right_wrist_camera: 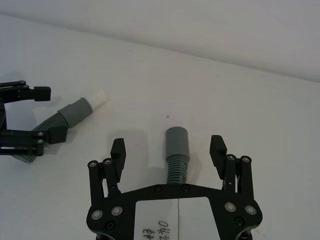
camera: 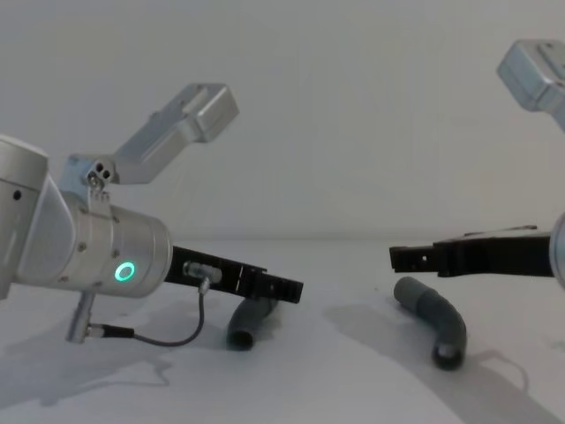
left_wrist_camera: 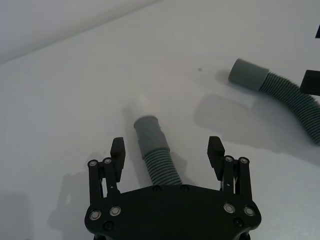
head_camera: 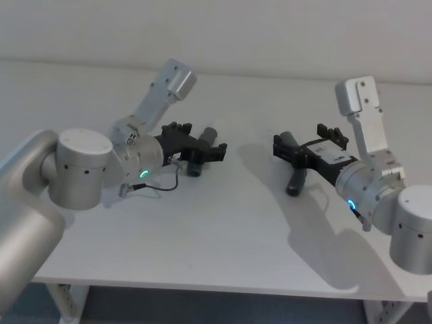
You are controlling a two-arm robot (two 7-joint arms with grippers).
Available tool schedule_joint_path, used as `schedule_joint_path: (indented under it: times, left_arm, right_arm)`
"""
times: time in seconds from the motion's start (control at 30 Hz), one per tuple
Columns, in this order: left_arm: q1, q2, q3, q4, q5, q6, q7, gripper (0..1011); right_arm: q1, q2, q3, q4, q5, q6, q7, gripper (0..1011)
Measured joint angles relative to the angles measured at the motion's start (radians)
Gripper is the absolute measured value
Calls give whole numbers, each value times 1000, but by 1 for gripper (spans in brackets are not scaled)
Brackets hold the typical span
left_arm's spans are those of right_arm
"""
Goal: Use both hands to pick up one end of the pipe from the table, align the ends, and insert them.
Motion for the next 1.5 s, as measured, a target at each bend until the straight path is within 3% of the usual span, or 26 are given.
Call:
schedule_joint_path:
  times: [0.37,1.0,1.5]
  left_arm:
    - [-31,-21,4,48,16,58,13,1001]
    - [-93,-63,24,131,51,67,8,1001]
    - [-111,-73,29,148,63,100,-8,1001]
  right_arm:
    - [36,-12,-8,51,0,26,32,1004]
    - [99,-15,-23,148,-15,69,77,1004]
    - [127,-9,-16,204,-23,81,109,1004]
